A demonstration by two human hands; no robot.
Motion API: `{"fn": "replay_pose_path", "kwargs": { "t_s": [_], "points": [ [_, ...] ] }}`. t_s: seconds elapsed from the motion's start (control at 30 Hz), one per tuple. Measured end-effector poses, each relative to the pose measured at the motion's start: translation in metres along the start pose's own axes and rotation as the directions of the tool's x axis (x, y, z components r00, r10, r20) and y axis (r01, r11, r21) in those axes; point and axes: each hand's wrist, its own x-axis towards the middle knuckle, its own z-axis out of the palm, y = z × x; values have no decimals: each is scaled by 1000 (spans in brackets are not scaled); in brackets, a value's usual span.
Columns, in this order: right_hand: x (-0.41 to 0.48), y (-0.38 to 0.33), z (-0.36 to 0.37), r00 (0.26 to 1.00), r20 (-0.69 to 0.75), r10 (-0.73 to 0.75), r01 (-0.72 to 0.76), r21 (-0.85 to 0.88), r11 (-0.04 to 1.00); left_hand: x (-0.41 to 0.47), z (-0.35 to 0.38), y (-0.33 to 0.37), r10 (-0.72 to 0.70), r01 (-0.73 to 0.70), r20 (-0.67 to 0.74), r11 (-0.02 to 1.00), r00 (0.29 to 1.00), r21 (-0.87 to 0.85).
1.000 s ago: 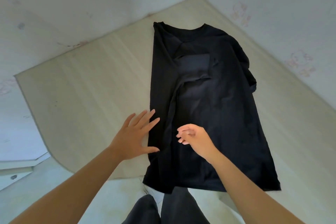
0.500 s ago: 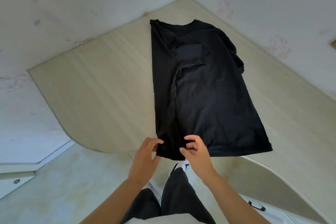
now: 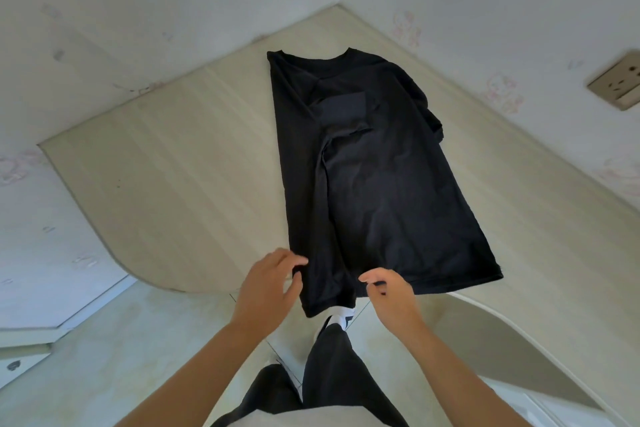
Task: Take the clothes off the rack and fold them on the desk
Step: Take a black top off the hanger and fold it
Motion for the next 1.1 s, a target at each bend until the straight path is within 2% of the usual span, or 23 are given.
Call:
{"fn": "replay_pose_path", "kwargs": {
  "t_s": [0.07,0.17,0.23,0.33,0.4,0.5,0.57,0.63,0.7,0.73,0.77,0.8,0.87,0.9,1.03,1.1],
  "points": [
    [12,0,-14,990,-101,-99,94,-48,994,31,5,4,-5,8,-48,999,999,52],
    [40,2,-35,951,-150,-269,233,-219,948,73,20,5,-68,58,40,976,997,209],
    [63,5,-49,951,-85,-297,241,-398,885,93,32,4,-96,49,126,943,987,330],
    [91,12,-63,963,75,-258,242,-663,708,106,45,-2,-131,44,169,896,977,442],
    [110,15,-68,959,154,-238,275,-704,655,122,46,-7,-148,64,144,879,978,472],
    [138,4,-70,931,240,-274,362,-686,631,152,31,-22,-155,73,117,851,981,519],
    [158,-11,-76,903,290,-316,429,-630,647,172,17,-34,-159,65,123,831,980,552],
    [177,-28,-88,898,227,-378,441,-497,748,184,-2,-38,-151,52,125,816,981,576],
    [206,-39,-112,912,-86,-401,355,-324,877,202,-14,-29,-97,43,70,835,993,549],
    [225,-42,-128,907,-255,-336,280,-232,932,216,-15,-20,-59,34,30,846,998,532],
    [241,-44,-144,910,-353,-215,185,-118,976,229,-12,-11,-30,31,-10,860,1000,509],
    [262,-45,-159,925,-373,-69,80,15,997,248,-7,-1,-9,30,-46,876,999,481],
    [296,-47,-182,949,-274,153,-100,199,975,284,8,19,8,24,-72,900,997,435],
    [312,-47,-191,956,-215,199,-149,227,962,305,19,29,9,17,-61,906,998,422],
    [353,-49,-213,982,-18,188,-181,191,965,369,53,65,31,-54,60,894,998,445],
    [365,-51,-231,976,4,219,-204,378,903,395,65,80,20,-83,138,879,990,470]
  ]
}}
